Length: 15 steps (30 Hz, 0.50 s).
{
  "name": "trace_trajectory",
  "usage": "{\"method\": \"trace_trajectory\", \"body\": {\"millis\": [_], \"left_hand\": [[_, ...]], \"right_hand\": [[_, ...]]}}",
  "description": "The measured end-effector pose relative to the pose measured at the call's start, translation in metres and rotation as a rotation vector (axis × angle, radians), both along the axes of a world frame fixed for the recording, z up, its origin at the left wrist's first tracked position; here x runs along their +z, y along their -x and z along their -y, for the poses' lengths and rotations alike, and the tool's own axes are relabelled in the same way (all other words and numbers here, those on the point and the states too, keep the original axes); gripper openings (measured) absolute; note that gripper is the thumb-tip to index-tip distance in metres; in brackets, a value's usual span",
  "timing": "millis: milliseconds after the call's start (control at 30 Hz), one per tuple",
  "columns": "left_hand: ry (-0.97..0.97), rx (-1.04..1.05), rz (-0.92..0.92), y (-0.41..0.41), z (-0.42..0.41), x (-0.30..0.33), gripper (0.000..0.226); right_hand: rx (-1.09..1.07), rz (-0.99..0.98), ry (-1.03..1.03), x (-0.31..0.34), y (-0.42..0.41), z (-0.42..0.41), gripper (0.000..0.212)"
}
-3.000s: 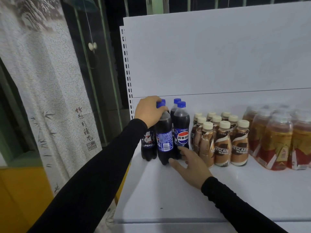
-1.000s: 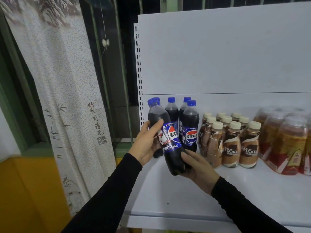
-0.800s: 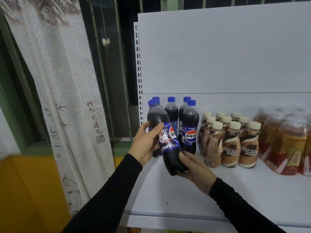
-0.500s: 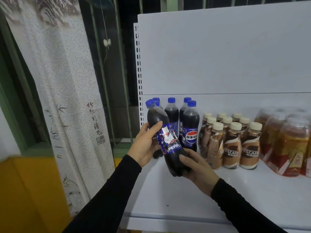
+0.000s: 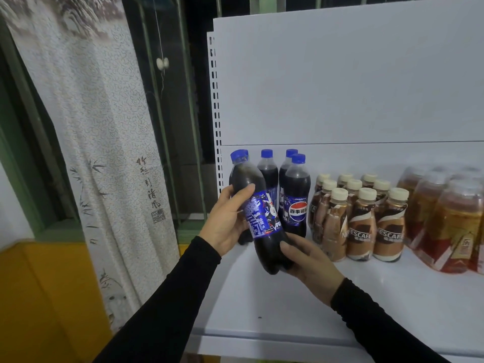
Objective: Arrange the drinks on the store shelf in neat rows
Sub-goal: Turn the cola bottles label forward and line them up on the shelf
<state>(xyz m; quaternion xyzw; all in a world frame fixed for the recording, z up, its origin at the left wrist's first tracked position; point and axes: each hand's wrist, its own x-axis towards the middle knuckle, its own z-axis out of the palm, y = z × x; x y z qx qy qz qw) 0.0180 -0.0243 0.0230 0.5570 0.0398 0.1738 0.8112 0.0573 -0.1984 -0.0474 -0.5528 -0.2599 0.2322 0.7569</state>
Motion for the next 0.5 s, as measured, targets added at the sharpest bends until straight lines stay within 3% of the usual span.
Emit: {"method": "trace_trajectory", "body": {"millis": [133,233,333,500], "left_hand": [[-0.006,0.055,-0.021,-0.001,-0.003,-0.002,0.047],[-0.029,0.103,-0.004,-0.001,-0.002,-0.002,0.051],[-0.064,0.119,0.026,-0.002,0.001,-0.001,0.051],[-0.122,0.133,0.033,-0.001,0.000,-0.004,0.055]], "right_hand": [[0.079,-0.094,-0.048,-0.003,0.000,0.000,0.045],[0.023,0.098,0.079,0.001,0.003,-0.002,0.041],[-0.071,0.298,0.235,0.009,0.005,-0.007,0.055],[-0.080,0.225,0.165,0.007,0.002,-0.007,0.062]]}}
